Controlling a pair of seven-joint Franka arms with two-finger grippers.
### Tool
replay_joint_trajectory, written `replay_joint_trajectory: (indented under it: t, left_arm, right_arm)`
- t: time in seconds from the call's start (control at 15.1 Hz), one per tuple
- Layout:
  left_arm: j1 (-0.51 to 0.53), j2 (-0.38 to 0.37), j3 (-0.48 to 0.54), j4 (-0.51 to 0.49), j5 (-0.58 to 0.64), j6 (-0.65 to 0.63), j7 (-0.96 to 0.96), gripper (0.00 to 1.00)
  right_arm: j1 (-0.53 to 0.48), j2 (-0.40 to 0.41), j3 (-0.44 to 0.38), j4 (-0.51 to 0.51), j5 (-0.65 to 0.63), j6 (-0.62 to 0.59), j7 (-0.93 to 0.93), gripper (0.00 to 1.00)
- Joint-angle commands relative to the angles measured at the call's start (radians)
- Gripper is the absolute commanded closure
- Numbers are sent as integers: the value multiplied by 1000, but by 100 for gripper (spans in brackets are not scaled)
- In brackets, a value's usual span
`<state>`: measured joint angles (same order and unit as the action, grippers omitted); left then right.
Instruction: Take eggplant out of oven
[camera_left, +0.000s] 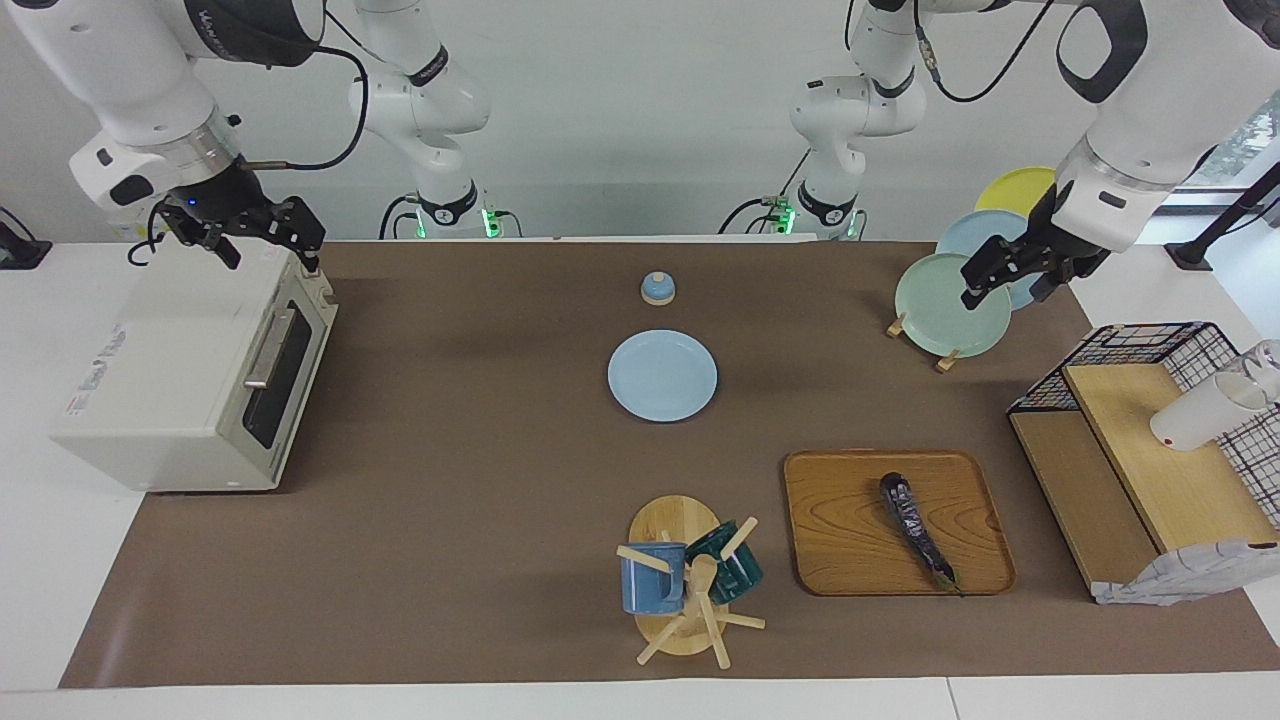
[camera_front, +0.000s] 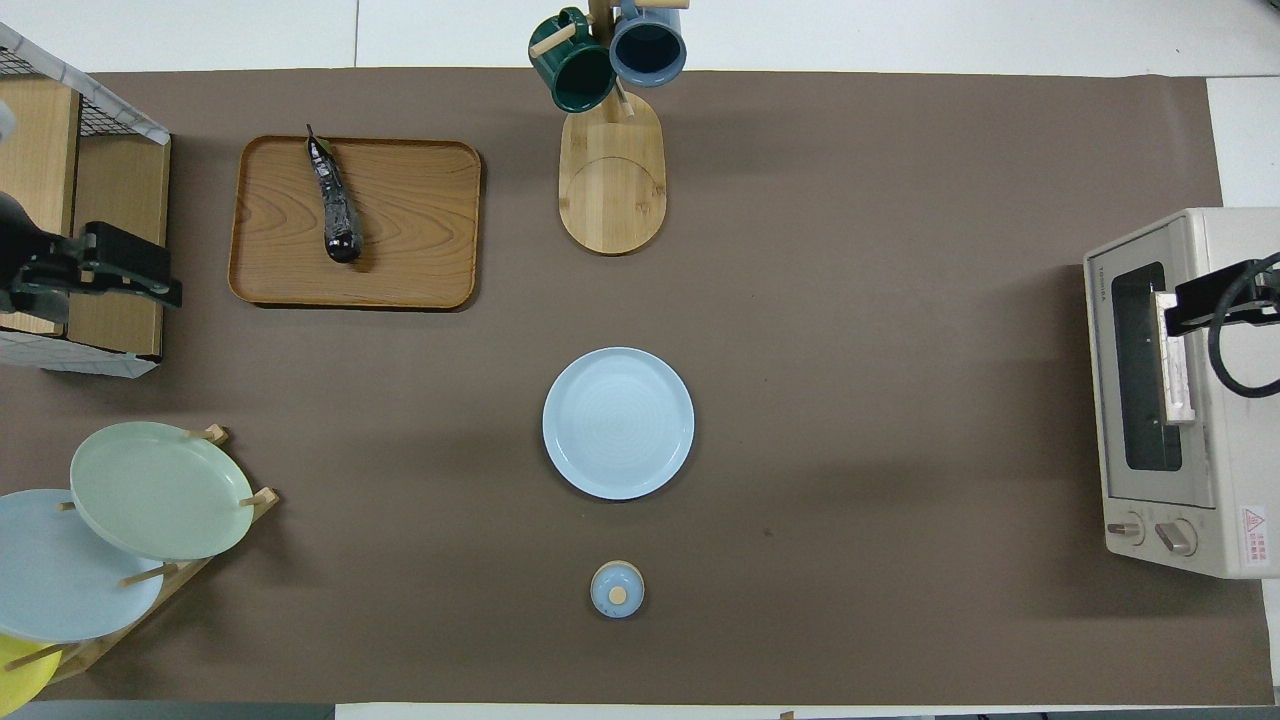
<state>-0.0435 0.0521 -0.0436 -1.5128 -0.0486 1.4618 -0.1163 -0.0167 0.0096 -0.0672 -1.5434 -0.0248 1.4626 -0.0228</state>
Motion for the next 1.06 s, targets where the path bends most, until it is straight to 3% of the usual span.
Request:
replay_joint_trajectory:
  t: [0.0, 0.2, 0.53, 0.99]
  left_arm:
    - [-7, -98, -1, -170, 24, 86, 18, 0]
    - [-10, -92, -1, -169, 23, 158, 6, 0]
    - [-21, -72, 1, -96, 24, 34, 15, 0]
    - [-19, -72, -2, -89, 24, 20, 15, 0]
  right_arm:
    - [-8, 12, 6, 19, 20, 1, 15, 0]
    - [-3, 12, 10, 20, 5, 2, 12, 0]
    - [-3, 10, 12, 19, -24, 10, -19, 0]
    - [-5, 9, 13, 17, -23, 4, -22, 0]
